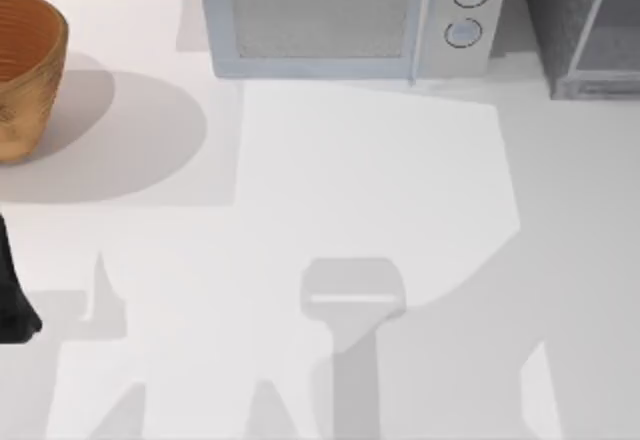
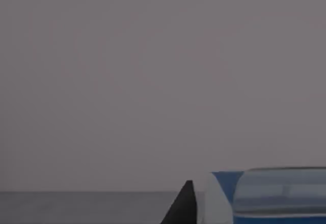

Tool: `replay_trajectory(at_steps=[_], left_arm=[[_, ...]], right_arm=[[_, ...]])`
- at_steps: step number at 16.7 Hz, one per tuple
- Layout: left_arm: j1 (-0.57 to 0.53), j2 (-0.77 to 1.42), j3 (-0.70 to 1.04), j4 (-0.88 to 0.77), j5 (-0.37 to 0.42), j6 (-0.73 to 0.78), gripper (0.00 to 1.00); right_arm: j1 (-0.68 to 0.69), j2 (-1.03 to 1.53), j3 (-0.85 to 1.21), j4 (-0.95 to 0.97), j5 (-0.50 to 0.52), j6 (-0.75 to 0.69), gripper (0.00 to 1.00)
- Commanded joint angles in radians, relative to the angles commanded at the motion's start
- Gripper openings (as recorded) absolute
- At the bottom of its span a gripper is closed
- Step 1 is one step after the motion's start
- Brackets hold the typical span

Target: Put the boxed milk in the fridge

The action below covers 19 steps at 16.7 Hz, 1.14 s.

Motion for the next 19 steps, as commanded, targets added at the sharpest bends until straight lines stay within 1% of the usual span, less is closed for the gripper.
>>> replay_trajectory(at_steps=[13, 14, 19], left_arm=[[0.000, 0.000, 0.000, 0.000, 0.000, 0.000, 1.00], [0.000, 0.000, 0.000, 0.000, 0.000, 0.000, 1.00], [0.000, 0.000, 0.000, 0.000, 0.000, 0.000, 1.00]], right_arm=[[0.000, 0.000, 0.000, 0.000, 0.000, 0.000, 0.98], [0.000, 0.000, 0.000, 0.000, 0.000, 0.000, 1.00], [0.000, 0.000, 0.000, 0.000, 0.000, 0.000, 1.00]])
